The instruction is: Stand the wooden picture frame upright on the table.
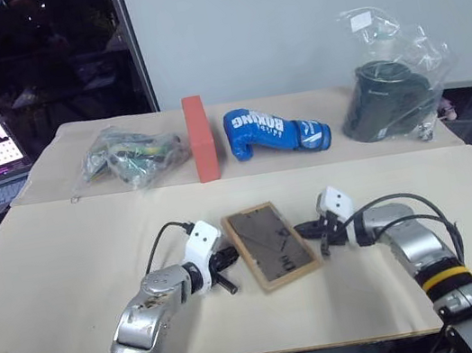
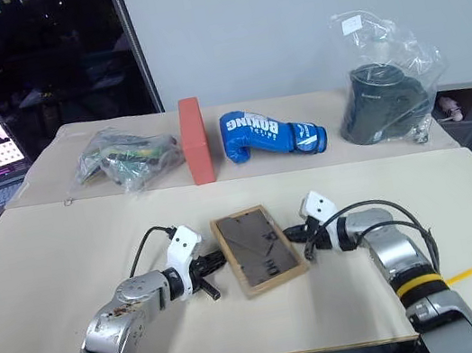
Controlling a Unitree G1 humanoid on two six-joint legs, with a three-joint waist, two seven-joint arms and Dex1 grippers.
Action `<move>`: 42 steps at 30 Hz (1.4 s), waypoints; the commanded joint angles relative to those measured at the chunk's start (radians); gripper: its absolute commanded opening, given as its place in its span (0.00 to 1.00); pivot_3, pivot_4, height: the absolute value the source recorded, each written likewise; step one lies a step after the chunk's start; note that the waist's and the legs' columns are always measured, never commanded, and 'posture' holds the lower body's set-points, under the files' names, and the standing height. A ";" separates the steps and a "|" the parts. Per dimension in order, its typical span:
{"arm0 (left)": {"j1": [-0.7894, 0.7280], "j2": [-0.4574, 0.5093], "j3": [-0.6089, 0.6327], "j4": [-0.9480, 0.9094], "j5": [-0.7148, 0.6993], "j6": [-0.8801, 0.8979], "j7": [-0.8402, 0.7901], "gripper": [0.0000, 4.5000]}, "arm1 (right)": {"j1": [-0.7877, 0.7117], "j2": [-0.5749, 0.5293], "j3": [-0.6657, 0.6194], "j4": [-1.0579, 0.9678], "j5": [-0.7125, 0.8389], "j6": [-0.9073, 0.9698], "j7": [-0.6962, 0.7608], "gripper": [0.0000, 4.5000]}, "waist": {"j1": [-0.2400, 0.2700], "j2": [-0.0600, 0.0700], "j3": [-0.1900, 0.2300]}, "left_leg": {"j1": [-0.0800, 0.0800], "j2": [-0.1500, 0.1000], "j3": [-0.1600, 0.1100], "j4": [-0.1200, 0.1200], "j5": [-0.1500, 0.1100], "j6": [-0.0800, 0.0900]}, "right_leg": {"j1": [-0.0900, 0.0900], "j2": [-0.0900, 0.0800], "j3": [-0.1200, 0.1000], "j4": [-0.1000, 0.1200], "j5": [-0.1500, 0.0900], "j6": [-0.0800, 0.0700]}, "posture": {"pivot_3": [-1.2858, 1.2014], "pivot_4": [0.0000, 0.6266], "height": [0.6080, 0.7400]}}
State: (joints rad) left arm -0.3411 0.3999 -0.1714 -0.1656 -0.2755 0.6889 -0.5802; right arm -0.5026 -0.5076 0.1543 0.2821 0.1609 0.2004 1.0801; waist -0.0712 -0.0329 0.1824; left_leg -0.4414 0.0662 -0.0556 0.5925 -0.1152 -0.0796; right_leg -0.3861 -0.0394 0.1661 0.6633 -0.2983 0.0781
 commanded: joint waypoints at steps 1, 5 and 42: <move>-0.006 0.032 0.032 0.036 0.018 -0.017 -0.004 0.01 | 0.038 -0.006 0.022 -0.131 0.041 0.107 0.024 0.00 | -0.004 0.000 0.000 | 0.000 0.000 0.000 0.000 0.000 0.000 | 0.000 0.000 0.000 0.000 0.000 0.001 | 0.52 0.24 0.98; -0.001 0.079 0.039 0.046 0.017 -0.021 -0.037 0.01 | 0.054 0.006 0.033 -0.187 0.037 0.149 -0.002 0.00 | -0.013 0.000 0.000 | 0.001 0.000 0.000 0.000 0.000 0.000 | 0.000 0.000 0.000 0.000 -0.001 0.002 | 0.52 0.24 0.98; 0.000 0.119 0.459 0.091 -1.178 0.926 0.485 0.99 | 0.144 -0.114 -0.006 -0.339 0.096 0.163 0.023 0.00 | -0.018 -0.002 0.001 | -0.003 0.000 -0.004 0.000 0.000 -0.001 | -0.002 0.000 -0.003 0.001 -0.003 0.004 | 0.52 0.24 0.98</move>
State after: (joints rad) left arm -0.3651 0.5487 0.3231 -0.0612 -1.4142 1.6030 -0.1354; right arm -0.3623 -0.6253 0.1503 -0.0138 0.2472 0.3771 1.1075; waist -0.0889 -0.0352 0.1834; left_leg -0.4438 0.0663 -0.0589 0.5931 -0.1149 -0.0802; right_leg -0.3874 -0.0395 0.1628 0.6640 -0.3013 0.0816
